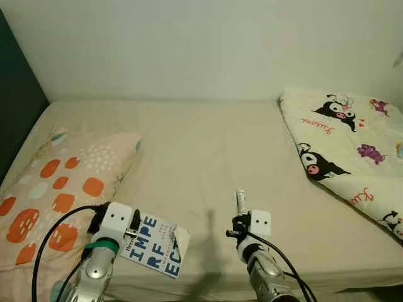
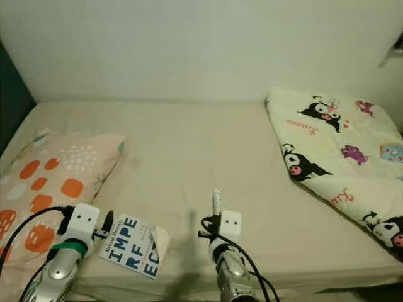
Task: Clean up the room
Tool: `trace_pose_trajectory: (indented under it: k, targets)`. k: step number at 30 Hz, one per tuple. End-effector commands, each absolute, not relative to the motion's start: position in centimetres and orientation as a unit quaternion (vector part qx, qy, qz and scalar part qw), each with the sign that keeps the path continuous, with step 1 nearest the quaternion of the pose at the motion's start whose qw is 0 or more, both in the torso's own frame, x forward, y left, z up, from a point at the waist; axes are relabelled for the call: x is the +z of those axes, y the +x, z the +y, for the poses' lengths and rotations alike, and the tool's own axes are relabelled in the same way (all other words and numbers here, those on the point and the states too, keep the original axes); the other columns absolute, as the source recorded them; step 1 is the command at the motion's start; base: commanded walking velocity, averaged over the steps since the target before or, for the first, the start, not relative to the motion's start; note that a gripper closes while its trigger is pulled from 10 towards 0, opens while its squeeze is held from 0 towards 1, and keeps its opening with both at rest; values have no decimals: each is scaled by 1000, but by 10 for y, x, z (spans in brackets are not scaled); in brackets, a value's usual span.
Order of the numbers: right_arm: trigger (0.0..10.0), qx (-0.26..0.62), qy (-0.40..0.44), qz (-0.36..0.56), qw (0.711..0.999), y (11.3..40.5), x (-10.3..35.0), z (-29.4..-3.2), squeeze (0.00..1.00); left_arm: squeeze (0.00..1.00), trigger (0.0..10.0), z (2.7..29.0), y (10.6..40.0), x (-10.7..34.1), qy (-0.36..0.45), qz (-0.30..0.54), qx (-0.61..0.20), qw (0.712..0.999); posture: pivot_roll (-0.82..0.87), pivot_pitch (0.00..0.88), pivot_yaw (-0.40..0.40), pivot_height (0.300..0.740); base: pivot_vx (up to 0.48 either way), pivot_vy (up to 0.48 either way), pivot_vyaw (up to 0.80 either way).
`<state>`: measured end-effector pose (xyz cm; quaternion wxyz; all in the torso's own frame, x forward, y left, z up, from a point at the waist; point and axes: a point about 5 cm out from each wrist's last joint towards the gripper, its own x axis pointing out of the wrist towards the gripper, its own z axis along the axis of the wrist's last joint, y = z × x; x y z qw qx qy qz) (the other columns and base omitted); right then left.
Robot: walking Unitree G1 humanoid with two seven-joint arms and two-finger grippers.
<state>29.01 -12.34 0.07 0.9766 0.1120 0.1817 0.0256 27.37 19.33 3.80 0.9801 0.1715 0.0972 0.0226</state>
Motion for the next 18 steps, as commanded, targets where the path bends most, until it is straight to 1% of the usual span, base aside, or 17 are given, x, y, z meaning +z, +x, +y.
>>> trace_pose_trajectory:
  k: [1, 3, 6, 9, 13, 18]
  targets:
    - [10000, 25, 115, 204, 972, 283, -8, -122, 0, 0, 10000, 196, 266, 28, 173, 123, 28, 977, 75, 0, 17, 740, 0, 0, 0]
    - [10000, 15, 101, 205, 973, 282, -9, -124, 0, 0, 10000, 195, 266, 26, 183, 125, 17, 975, 62, 0, 32, 740, 0, 0, 0]
    - [10000, 2, 79, 201, 976, 282, -8, -128, 0, 0, 10000, 194, 268, 26, 194, 123, 6, 973, 64, 0, 33, 740, 0, 0, 0]
    - [10000, -10, 70, 204, 977, 280, -10, -133, 0, 0, 10000, 196, 272, 29, 186, 121, 12, 975, 67, 0, 31, 740, 0, 0, 0]
    - [10000, -17, 65, 213, 975, 276, -14, -140, 0, 0, 10000, 203, 270, 22, 151, 145, 39, 977, 61, 0, 29, 740, 0, 0, 0]
    - [10000, -13, 70, 213, 974, 276, -14, -139, 0, 0, 10000, 203, 270, 20, 148, 147, 45, 977, 42, 0, 40, 740, 0, 0, 0]
